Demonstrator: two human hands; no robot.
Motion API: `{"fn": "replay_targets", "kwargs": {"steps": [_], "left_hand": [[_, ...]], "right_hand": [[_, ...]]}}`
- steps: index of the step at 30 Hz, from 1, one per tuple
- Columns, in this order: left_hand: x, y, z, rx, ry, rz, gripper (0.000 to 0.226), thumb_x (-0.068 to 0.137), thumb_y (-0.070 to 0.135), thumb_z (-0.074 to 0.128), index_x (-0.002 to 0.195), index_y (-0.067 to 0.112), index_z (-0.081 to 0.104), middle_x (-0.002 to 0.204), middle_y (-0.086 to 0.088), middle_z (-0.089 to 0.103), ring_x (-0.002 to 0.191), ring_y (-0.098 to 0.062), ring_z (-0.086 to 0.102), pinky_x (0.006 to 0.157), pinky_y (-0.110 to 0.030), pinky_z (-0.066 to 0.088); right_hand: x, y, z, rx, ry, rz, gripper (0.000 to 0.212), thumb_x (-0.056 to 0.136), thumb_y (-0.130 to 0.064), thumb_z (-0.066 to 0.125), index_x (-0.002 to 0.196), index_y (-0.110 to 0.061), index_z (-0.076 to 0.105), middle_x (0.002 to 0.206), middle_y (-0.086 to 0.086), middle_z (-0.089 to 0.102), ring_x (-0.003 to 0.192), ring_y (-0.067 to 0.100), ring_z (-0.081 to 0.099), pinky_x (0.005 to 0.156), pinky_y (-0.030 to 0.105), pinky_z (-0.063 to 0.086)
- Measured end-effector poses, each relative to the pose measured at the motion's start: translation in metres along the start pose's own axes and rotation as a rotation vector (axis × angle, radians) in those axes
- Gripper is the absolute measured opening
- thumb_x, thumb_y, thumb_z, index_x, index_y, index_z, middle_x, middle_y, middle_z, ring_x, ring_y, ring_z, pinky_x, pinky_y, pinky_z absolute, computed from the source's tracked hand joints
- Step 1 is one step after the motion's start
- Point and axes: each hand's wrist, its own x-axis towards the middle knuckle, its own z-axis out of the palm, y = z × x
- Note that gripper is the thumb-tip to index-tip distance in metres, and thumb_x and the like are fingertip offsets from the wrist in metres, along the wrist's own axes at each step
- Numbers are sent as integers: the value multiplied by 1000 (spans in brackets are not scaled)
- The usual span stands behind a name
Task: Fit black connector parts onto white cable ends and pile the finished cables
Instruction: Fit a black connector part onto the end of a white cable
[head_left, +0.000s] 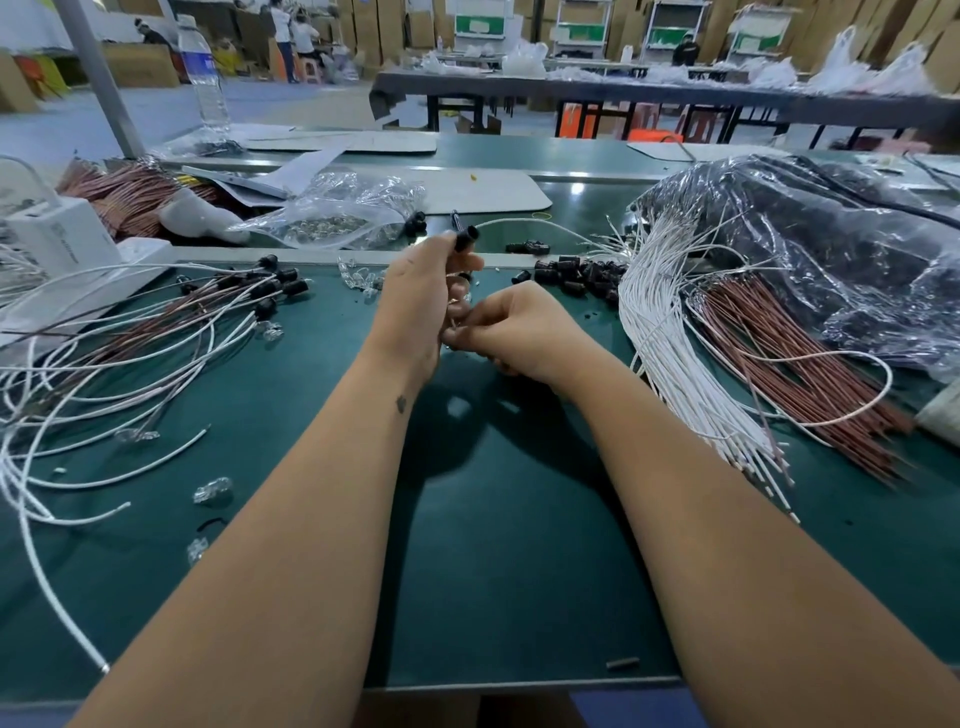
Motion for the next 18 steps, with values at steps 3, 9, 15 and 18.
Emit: {"fn": "replay_targets", "kwargs": {"steps": [3, 9, 15, 18], "left_hand": [[-1, -3, 1, 88, -39, 14, 21, 96, 20, 46, 83, 16, 62, 81, 0, 68, 65, -9, 53, 59, -23, 41], [2, -4, 0, -14, -73, 7, 22, 101, 18, 41, 94, 14, 62, 102, -2, 66, 93, -12, 59, 81, -26, 49], [1, -5, 2, -73, -123, -15, 22, 102, 16, 40, 93, 11, 59, 92, -3, 69, 86, -12, 63, 82, -23, 51], [2, -5, 2, -89, -130, -22, 20, 102, 16, 40, 93, 12, 58, 93, -4, 69, 85, -12, 62, 81, -21, 50]], "right_hand": [[1, 0, 1, -19, 49, 6, 13, 84, -11, 70, 71, -8, 69, 45, -10, 49, 38, 2, 39, 43, 15, 36], [1, 0, -3, 281, 25, 107, 8, 88, -4, 63, 80, -4, 61, 64, 11, 57, 42, 11, 45, 39, 21, 39], [0, 1, -4, 130, -12, 52, 14, 84, -5, 70, 91, 7, 68, 58, 4, 58, 41, 9, 47, 40, 20, 40], [0, 0, -5, 70, -34, 39, 9, 81, -3, 72, 88, 2, 70, 54, 0, 58, 42, 10, 46, 40, 20, 39]]}}
